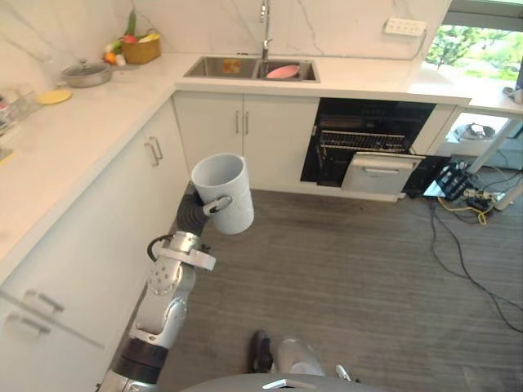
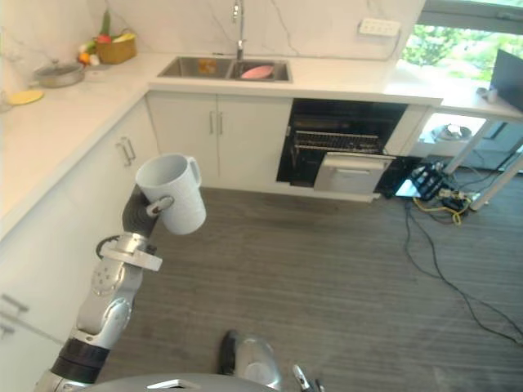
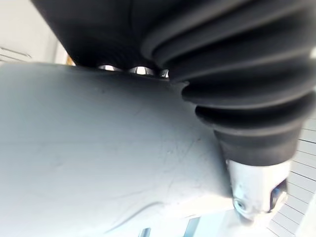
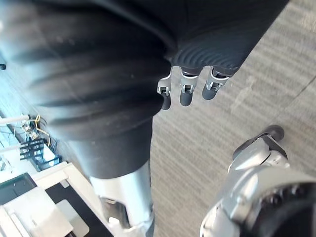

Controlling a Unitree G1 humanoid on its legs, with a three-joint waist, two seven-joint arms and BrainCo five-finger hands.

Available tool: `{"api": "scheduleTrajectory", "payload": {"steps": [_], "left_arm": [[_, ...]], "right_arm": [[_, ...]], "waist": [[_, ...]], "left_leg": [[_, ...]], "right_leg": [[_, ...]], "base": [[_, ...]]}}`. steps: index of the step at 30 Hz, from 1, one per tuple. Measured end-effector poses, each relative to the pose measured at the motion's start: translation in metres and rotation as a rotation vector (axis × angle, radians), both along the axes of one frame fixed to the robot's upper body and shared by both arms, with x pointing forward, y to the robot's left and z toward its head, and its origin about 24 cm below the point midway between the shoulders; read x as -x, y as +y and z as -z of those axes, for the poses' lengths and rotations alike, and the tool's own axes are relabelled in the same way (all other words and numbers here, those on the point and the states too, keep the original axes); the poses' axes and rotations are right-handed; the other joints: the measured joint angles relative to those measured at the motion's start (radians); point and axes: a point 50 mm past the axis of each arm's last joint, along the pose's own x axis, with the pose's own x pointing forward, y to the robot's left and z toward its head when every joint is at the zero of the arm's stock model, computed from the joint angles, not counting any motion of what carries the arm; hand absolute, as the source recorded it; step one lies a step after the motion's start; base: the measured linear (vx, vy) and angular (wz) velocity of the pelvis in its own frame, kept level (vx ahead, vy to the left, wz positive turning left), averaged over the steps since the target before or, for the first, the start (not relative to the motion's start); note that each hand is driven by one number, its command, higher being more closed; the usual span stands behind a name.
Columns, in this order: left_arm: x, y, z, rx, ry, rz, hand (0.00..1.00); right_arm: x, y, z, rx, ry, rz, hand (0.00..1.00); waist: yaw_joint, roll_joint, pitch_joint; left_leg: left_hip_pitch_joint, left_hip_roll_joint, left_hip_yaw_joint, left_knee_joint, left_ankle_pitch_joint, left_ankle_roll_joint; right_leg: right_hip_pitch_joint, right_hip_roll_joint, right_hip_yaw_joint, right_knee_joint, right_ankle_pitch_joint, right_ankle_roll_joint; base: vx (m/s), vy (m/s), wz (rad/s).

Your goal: Walk over to the sink, pick up the cup, carry it to the dishwasher, place the cup inside the dishwasher, then close the dishwasher door

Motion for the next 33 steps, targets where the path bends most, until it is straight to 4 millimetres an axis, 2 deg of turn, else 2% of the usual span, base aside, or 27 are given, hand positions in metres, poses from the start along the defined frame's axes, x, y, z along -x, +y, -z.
{"api": "scheduleTrajectory", "payload": {"steps": [1,2,3,5,6,7,8,9,10,11,12,13,14,15,16,18,21,23,24,25,26,27,28,29,30,31,33], "left_arm": [[0.006,-0.004,0.001,0.025,-0.006,0.015,1.00],[0.007,-0.006,0.000,0.019,-0.012,0.023,1.00],[0.007,-0.007,0.000,0.014,-0.017,0.027,1.00],[0.007,-0.004,-0.001,0.012,-0.019,0.020,1.00],[0.007,-0.004,-0.001,0.014,-0.019,0.017,1.00],[0.007,-0.004,-0.001,0.018,-0.020,0.013,1.00],[0.009,-0.004,-0.001,0.040,-0.022,-0.002,1.00],[0.011,-0.004,-0.001,0.050,-0.023,-0.008,1.00],[0.013,-0.003,0.000,0.062,-0.015,-0.022,1.00],[0.015,-0.001,0.002,0.069,-0.007,-0.036,1.00],[0.018,0.004,0.006,0.074,0.013,-0.066,1.00],[0.021,0.008,0.008,0.080,0.025,-0.088,1.00],[0.027,0.016,0.010,0.095,0.036,-0.138,1.00],[0.034,0.026,0.011,0.107,0.041,-0.195,1.00],[0.038,0.031,0.012,0.109,0.047,-0.220,1.00],[0.046,0.046,0.020,0.108,0.077,-0.303,1.00],[0.052,0.054,0.024,0.120,0.085,-0.352,1.00],[0.052,0.055,0.024,0.111,0.068,-0.342,1.00],[0.052,0.057,0.024,0.106,0.068,-0.351,1.00],[0.051,0.064,0.029,0.091,0.085,-0.377,1.00],[0.049,0.066,0.031,0.091,0.093,-0.387,1.00],[0.046,0.068,0.032,0.092,0.097,-0.396,1.00],[0.043,0.069,0.033,0.090,0.098,-0.398,1.00],[0.040,0.072,0.032,0.085,0.093,-0.404,1.00],[0.038,0.072,0.031,0.083,0.089,-0.404,1.00],[0.037,0.073,0.030,0.076,0.082,-0.402,1.00],[0.035,0.076,0.033,0.063,0.092,-0.405,1.00]], "right_arm": [[-0.013,-0.005,-0.003,0.013,-0.034,-0.003,0.00],[-0.017,-0.009,-0.005,0.027,-0.052,-0.002,0.00],[-0.020,-0.011,-0.007,0.036,-0.064,-0.006,0.00],[-0.025,-0.011,-0.008,0.037,-0.077,-0.011,0.00],[-0.023,-0.011,-0.008,0.037,-0.070,-0.006,0.00],[-0.023,-0.012,-0.008,0.039,-0.066,-0.005,0.00],[-0.022,-0.016,-0.011,0.052,-0.062,-0.005,0.00],[-0.023,-0.018,-0.011,0.056,-0.062,-0.011,0.00],[-0.023,-0.023,-0.012,0.069,-0.056,-0.024,0.00],[-0.028,-0.025,-0.013,0.075,-0.065,-0.035,0.00],[-0.033,-0.026,-0.014,0.075,-0.072,-0.052,0.00],[-0.036,-0.027,-0.014,0.075,-0.079,-0.060,0.00],[-0.044,-0.031,-0.017,0.087,-0.093,-0.086,0.00],[-0.049,-0.034,-0.018,0.089,-0.097,-0.108,0.00],[-0.049,-0.034,-0.017,0.085,-0.088,-0.116,0.00],[-0.043,-0.037,-0.011,0.083,-0.026,-0.150,0.00],[-0.030,-0.038,-0.004,0.072,0.034,-0.146,0.00],[-0.027,-0.041,-0.002,0.079,0.058,-0.153,0.00],[-0.027,-0.043,-0.002,0.087,0.067,-0.160,0.00],[-0.026,-0.035,0.002,0.060,0.075,-0.143,0.00],[-0.023,-0.033,0.003,0.050,0.078,-0.131,0.00],[-0.017,-0.031,0.004,0.036,0.089,-0.106,0.00],[-0.010,-0.031,0.005,0.028,0.104,-0.085,0.00],[-0.002,-0.034,0.005,0.029,0.118,-0.063,0.00],[-0.001,-0.035,0.005,0.031,0.119,-0.057,0.00],[0.004,-0.036,0.006,0.032,0.128,-0.053,0.00],[0.001,-0.035,0.005,0.025,0.109,-0.062,0.00]], "waist": [[-0.001,0.069,-0.013],[-0.006,0.082,-0.012],[-0.007,0.086,-0.014],[-0.008,0.082,-0.011],[-0.008,0.077,-0.006],[-0.007,0.075,-0.004],[0.005,0.091,-0.004],[0.007,0.100,-0.001],[0.007,0.107,0.000],[0.009,0.104,0.000],[0.029,0.097,0.002],[0.044,0.097,0.002],[0.068,0.097,0.002],[0.079,0.094,0.004],[0.083,0.094,0.004],[0.085,0.101,0.008],[0.102,0.110,0.009],[0.119,0.126,0.001],[0.121,0.119,0.002],[0.106,0.081,-0.008],[0.103,0.070,-0.013],[0.099,0.062,-0.006],[0.097,0.060,-0.005],[0.089,0.060,-0.004],[0.086,0.064,0.000],[0.078,0.069,0.008],[0.066,0.073,0.017]], "left_leg": [[0.023,0.036,0.015,0.009,-0.022,-0.004],[0.020,0.040,0.016,0.019,-0.016,-0.002],[0.019,0.040,0.015,0.031,-0.007,-0.002],[-0.004,0.065,0.018,0.187,0.017,-0.013],[-0.056,0.098,0.012,0.389,0.057,-0.079],[-0.094,0.117,0.000,0.514,0.105,-0.127],[-0.228,0.179,-0.028,0.816,0.184,-0.200],[-0.274,0.205,-0.027,0.906,0.178,-0.190],[-0.333,0.245,-0.013,0.971,0.155,-0.157],[-0.391,0.288,0.024,0.955,0.118,-0.110],[-0.428,0.306,0.071,0.859,0.087,-0.058],[-0.442,0.304,0.084,0.797,0.079,-0.050],[-0.469,0.289,0.080,0.654,0.074,-0.061],[-0.483,0.250,0.023,0.459,0.088,-0.089],[-0.479,0.232,-0.011,0.354,0.109,-0.104],[-0.477,0.211,-0.045,0.081,0.211,-0.142],[-0.458,0.208,-0.008,0.026,0.274,-0.127],[-0.427,0.160,-0.075,0.002,0.314,-0.072],[-0.424,0.147,-0.079,0.007,0.349,-0.070],[-0.408,0.096,-0.057,0.027,0.330,-0.044],[-0.407,0.081,-0.051,0.037,0.318,-0.037],[-0.389,0.062,-0.049,0.055,0.291,-0.020],[-0.371,0.050,-0.050,0.057,0.274,-0.005],[-0.343,0.036,-0.059,0.051,0.257,0.015],[-0.324,0.032,-0.068,0.049,0.246,0.025],[-0.279,0.028,-0.079,0.037,0.233,0.040],[-0.220,0.022,-0.111,0.020,0.223,0.055]], "right_leg": [[-0.011,0.043,-0.003,0.055,-0.067,-0.080],[-0.015,0.045,-0.004,0.075,-0.091,-0.075],[-0.021,0.045,-0.001,0.097,-0.112,-0.078],[0.004,0.048,0.006,0.161,-0.204,-0.059],[0.048,0.054,0.023,0.178,-0.245,-0.050],[0.072,0.059,0.034,0.182,-0.263,-0.046],[0.127,0.093,0.061,0.167,-0.291,-0.035],[0.150,0.105,0.069,0.157,-0.299,-0.034],[0.184,0.118,0.079,0.137,-0.307,-0.029],[0.223,0.124,0.095,0.106,-0.313,-0.024],[0.243,0.121,0.137,0.079,-0.322,-0.021],[0.247,0.118,0.160,0.068,-0.322,-0.017],[0.247,0.105,0.190,0.050,-0.319,-0.010],[0.246,0.092,0.219,0.035,-0.310,0.007],[0.250,0.088,0.231,0.027,-0.303,0.018],[0.300,0.088,0.266,-0.029,-0.297,0.037],[0.368,0.089,0.295,-0.076,-0.304,0.065],[0.381,0.082,0.353,-0.050,-0.356,0.122],[0.376,0.069,0.363,-0.029,-0.376,0.134],[0.383,0.000,0.338,0.006,-0.400,0.173],[0.380,-0.021,0.320,0.026,-0.398,0.183],[0.366,-0.052,0.291,0.100,-0.381,0.214],[0.337,-0.074,0.272,0.196,-0.358,0.224],[0.282,-0.102,0.258,0.346,-0.294,0.218],[0.259,-0.121,0.251,0.415,-0.243,0.212],[0.236,-0.150,0.240,0.537,-0.184,0.178],[0.179,-0.176,0.238,0.688,-0.220,0.132]], "base": [[0.73,-0.033,-0.28],[0.54,-0.046,-0.19],[0.40,-0.067,-0.03],[0.41,-0.125,-0.16],[0.43,-0.131,-0.19],[0.44,-0.110,-0.42],[0.34,-0.065,-0.48],[0.31,-0.056,-0.58],[0.19,-0.026,-0.49],[0.25,-0.028,-0.74],[0.24,-0.013,-0.85],[0.24,0.029,-1.18],[0.20,0.081,-1.21],[0.21,0.093,-1.09],[0.25,0.103,-0.72],[0.32,0.103,-0.39],[0.35,0.163,-0.44],[0.39,0.312,-0.72],[0.47,0.432,-0.72],[0.39,0.345,-0.37],[0.48,0.362,-0.14],[0.38,0.260,0.11],[0.42,0.307,0.28],[0.32,0.249,0.33],[0.30,0.214,0.39],[0.28,0.159,0.29],[0.26,0.087,0.31]]}}
